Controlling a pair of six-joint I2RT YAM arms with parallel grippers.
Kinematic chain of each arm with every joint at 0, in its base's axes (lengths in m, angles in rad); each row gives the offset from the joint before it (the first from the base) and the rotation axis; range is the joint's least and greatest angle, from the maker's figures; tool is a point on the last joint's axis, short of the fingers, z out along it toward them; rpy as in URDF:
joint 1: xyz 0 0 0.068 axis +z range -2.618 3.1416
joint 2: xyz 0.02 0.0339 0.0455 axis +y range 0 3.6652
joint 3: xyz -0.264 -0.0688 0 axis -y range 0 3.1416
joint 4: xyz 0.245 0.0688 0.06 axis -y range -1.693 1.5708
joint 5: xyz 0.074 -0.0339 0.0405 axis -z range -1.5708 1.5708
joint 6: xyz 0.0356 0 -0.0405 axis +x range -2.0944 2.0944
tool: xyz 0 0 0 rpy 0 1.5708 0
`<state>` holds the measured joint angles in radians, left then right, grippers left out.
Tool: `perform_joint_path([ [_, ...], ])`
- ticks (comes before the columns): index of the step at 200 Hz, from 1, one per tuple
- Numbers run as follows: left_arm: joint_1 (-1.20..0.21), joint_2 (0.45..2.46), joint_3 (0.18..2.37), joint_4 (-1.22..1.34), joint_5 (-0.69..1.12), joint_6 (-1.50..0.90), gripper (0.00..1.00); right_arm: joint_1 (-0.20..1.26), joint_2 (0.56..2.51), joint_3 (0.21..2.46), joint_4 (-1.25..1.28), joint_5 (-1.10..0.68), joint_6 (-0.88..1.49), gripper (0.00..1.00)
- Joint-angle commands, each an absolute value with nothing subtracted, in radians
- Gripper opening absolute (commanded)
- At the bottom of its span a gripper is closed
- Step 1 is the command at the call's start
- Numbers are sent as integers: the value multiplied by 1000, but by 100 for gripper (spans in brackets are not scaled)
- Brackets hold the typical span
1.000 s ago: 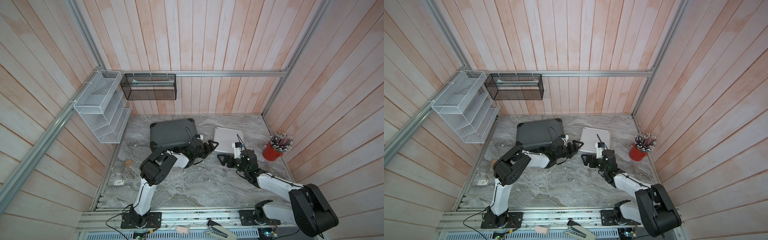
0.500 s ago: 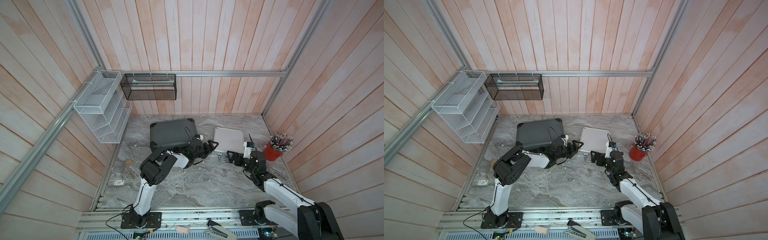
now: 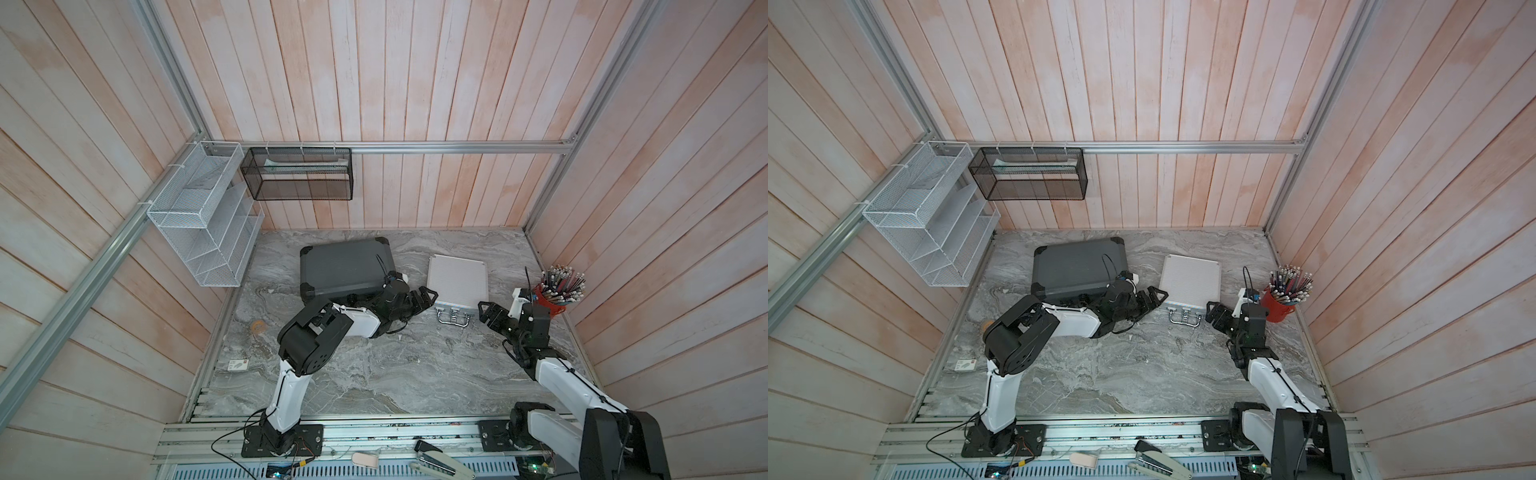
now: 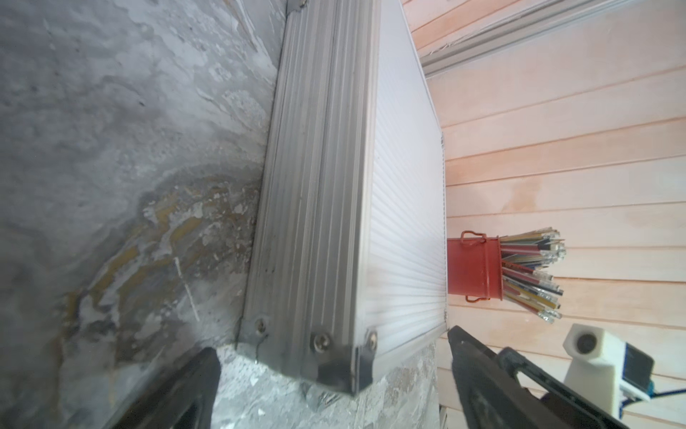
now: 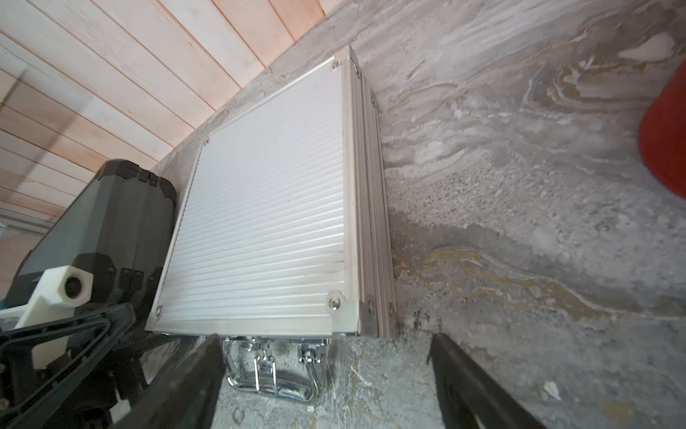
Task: Open the poker set cases
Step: Open the case lid on the poker set case.
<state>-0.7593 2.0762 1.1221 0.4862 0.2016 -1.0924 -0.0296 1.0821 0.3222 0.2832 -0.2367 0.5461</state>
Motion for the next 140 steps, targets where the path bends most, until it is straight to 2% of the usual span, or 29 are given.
perform_joint_path([
  [1,-768,2031,1151,417,143,-1008,100,-42,1120,318,311,-292,567,84],
  [69,-784,2026,1213,331,101,-869,100,-61,1234,371,368,-353,571,76],
  [140,-785,2050,1291,266,146,-776,100,-68,1268,397,373,-379,550,76],
])
